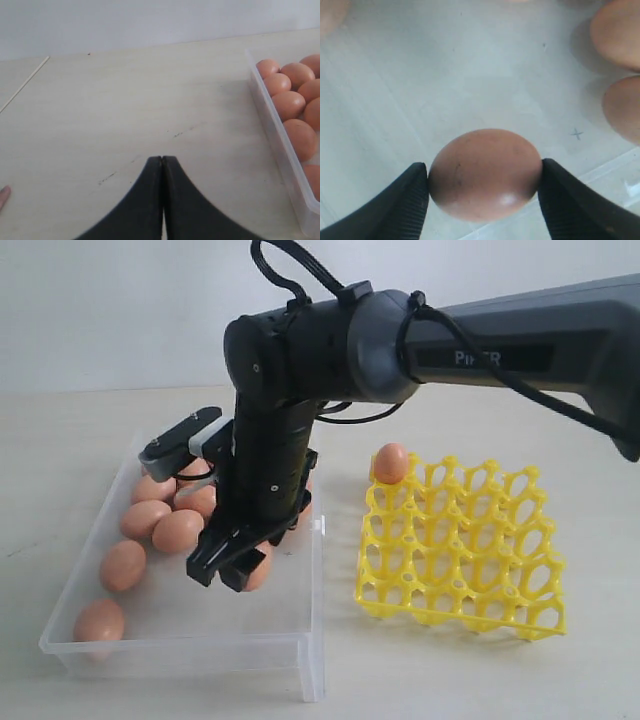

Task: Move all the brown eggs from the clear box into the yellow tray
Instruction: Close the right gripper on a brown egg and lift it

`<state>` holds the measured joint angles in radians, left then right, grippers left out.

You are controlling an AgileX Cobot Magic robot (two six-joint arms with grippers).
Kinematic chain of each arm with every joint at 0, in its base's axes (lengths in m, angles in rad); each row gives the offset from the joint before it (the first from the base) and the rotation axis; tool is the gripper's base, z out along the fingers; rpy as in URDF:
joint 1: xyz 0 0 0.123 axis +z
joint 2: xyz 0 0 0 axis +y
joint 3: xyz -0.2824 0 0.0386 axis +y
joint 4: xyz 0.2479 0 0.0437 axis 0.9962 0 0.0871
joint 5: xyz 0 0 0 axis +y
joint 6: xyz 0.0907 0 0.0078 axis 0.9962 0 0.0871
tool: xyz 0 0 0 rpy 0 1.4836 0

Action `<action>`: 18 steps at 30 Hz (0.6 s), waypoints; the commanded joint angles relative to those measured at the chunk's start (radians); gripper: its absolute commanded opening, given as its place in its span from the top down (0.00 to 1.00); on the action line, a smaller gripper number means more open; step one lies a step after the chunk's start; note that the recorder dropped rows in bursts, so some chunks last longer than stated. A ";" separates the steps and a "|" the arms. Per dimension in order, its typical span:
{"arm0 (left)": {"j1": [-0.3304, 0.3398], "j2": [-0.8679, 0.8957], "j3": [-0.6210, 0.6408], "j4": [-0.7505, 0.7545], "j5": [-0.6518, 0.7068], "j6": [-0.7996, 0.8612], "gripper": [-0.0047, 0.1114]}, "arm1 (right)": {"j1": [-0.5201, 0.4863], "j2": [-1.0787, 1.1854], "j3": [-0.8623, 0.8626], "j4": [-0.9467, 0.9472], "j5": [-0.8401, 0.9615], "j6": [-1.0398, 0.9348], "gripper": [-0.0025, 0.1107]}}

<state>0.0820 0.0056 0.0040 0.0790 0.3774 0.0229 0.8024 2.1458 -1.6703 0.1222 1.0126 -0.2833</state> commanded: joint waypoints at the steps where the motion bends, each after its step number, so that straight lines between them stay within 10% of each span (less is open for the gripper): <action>1: -0.006 -0.006 -0.004 -0.008 -0.001 -0.002 0.96 | -0.008 -0.007 0.043 -0.002 0.009 -0.056 0.98; 18: -0.006 -0.006 -0.004 -0.008 -0.001 -0.002 0.96 | -0.008 -0.125 0.136 -0.059 -0.293 -0.087 0.98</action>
<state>0.0820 0.0056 0.0040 0.0790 0.3774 0.0229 0.8002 2.0792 -1.5679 0.0977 0.8061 -0.3323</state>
